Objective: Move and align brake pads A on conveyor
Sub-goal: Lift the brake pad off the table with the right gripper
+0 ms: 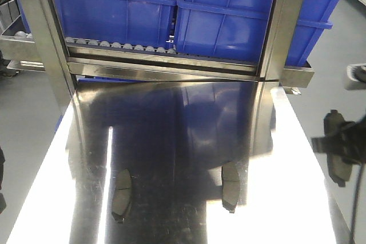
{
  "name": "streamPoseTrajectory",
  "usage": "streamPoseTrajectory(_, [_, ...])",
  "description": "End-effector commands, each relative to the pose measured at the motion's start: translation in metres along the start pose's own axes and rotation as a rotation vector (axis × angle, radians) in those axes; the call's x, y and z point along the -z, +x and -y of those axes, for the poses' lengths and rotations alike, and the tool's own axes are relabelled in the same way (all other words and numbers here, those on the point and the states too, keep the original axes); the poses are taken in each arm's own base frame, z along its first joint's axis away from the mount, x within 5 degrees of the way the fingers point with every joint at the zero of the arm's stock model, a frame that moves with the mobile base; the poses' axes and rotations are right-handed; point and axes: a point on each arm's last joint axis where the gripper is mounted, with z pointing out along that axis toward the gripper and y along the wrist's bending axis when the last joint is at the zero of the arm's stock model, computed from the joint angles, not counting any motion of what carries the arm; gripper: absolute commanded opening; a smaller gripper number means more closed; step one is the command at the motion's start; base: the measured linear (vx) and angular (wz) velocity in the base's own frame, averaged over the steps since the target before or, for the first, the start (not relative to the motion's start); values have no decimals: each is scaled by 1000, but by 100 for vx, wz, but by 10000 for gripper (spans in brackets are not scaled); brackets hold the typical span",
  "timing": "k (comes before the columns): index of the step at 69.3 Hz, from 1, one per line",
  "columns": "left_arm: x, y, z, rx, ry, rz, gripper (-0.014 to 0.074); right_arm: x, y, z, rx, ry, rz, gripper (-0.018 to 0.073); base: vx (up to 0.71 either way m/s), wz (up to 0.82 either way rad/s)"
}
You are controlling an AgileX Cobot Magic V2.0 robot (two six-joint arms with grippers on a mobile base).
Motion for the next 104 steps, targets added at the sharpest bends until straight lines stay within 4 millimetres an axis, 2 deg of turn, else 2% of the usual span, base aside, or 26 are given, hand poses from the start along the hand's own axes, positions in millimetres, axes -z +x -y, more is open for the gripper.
streamPoseTrajectory(1, [3, -18, 1, 14, 8, 123, -6, 28, 4, 2, 10, -22, 198, -7, 0, 0])
streamPoseTrajectory(17, [3, -18, 1, 14, 8, 123, -6, 55, 53, 4, -25, -59, 351, -7, 0, 0])
streamPoseTrajectory(25, [3, -18, 1, 14, 8, 123, -6, 66, 69, 5, -37, -71, 406, -7, 0, 0])
streamPoseTrajectory(34, [3, -18, 1, 14, 8, 123, -6, 68, 81, 5, -42, -73, 425, -7, 0, 0])
streamPoseTrajectory(104, [3, -18, 1, 14, 8, 123, -6, 68, 83, 6, -37, -68, 421, -7, 0, 0])
